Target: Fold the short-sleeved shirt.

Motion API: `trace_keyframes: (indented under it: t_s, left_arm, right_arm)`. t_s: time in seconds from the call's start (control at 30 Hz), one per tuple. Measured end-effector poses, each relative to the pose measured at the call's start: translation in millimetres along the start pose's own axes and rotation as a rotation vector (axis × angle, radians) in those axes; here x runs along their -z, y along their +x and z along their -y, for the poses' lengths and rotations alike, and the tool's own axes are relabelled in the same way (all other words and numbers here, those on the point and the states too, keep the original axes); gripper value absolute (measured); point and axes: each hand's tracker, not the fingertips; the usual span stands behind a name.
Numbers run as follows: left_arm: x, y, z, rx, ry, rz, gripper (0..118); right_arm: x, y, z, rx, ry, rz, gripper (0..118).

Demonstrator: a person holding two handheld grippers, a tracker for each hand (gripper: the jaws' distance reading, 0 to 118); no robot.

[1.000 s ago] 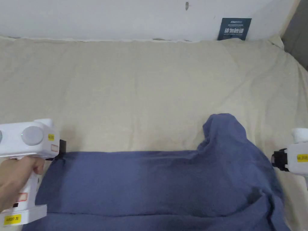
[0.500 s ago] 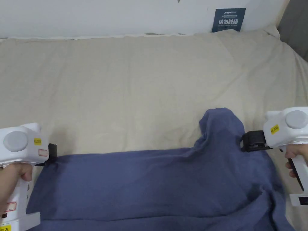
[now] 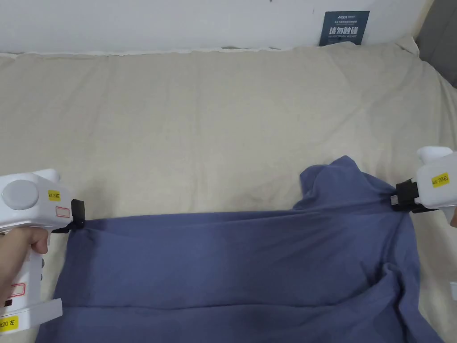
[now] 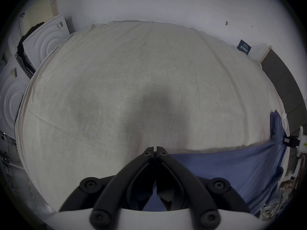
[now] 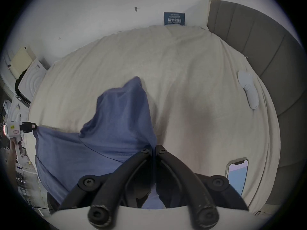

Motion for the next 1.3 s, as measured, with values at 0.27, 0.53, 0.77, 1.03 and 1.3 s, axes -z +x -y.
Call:
trace_keyframes:
  t_s: [0.27, 0.53, 0.77, 1.03, 1.3]
  left_arm:
    - [-59, -21, 27, -0.015, 0.073, 0.04, 1]
    - [-119, -33, 80, -0.001, 0.152, 0.076, 1]
    - [-152, -51, 144, 0.009, 0.19, 0.098, 1]
    - [-152, -63, 206, 0.031, 0.154, 0.08, 1]
    - [-131, -77, 247, 0.018, 0.039, 0.064, 1]
  right_arm:
    - [-54, -2, 25, 0.016, 0.071, -0.044, 2]
    - [-109, -5, 83, -0.014, 0.168, -0.067, 2]
    - [-135, 6, 156, -0.016, 0.204, -0.089, 2]
    - [-124, 7, 215, -0.055, 0.105, -0.099, 2]
    - [-99, 12, 248, -0.044, 0.022, -0.079, 2]
